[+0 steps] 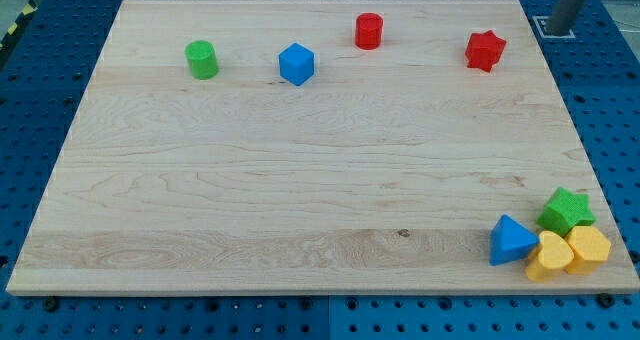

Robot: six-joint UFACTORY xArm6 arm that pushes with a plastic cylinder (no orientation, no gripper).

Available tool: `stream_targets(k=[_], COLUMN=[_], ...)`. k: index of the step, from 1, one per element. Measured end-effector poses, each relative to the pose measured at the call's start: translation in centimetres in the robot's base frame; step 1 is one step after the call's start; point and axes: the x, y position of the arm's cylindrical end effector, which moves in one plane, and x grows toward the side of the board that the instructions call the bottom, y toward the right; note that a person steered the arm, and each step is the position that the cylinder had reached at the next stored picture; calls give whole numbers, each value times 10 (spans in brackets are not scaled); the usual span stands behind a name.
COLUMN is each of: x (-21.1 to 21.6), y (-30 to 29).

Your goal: Push the red star into the group of objects

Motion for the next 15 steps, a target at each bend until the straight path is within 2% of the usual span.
stream_targets(k=[1, 4, 5, 6, 7, 8, 9, 10, 12, 14, 15], x=[8, 118, 111, 80, 44, 27, 59, 108, 102, 165, 173], y=[-53, -75, -51, -45, -61, -97, -123, -124, -103, -121, -120])
